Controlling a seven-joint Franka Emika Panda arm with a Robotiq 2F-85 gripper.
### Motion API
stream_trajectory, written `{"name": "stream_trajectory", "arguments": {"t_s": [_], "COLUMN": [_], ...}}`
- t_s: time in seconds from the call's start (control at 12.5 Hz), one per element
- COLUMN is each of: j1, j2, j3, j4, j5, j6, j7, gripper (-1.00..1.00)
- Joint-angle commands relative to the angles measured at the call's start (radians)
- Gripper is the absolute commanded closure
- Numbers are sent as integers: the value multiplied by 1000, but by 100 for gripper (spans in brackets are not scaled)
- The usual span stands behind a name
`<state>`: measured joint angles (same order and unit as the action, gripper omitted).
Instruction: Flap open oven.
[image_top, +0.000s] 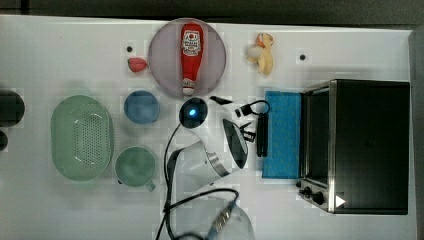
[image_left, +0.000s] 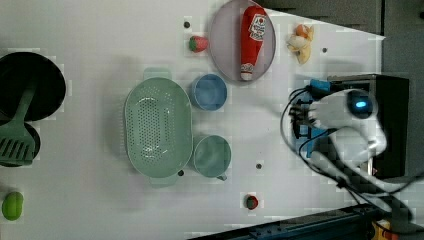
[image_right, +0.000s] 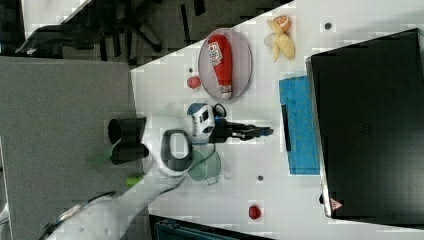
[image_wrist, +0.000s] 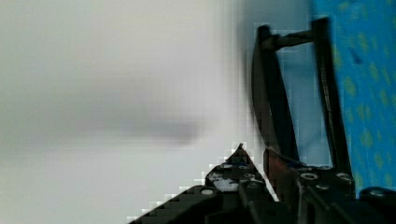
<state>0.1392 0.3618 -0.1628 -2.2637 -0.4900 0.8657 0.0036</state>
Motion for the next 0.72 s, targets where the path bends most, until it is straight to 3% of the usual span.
{"name": "stream_trajectory", "arguments": {"t_s": [0.08,0.32,0.72], "j1": [-10,-11,-11], "j2": [-223,-376,-507], "j3": [-19,-27,-28], "j4": [85,159,404], "j5": [214,429,447], "j6": [-44,-253,-745], "j7": [74,75,83], "gripper": [65,65,65]}}
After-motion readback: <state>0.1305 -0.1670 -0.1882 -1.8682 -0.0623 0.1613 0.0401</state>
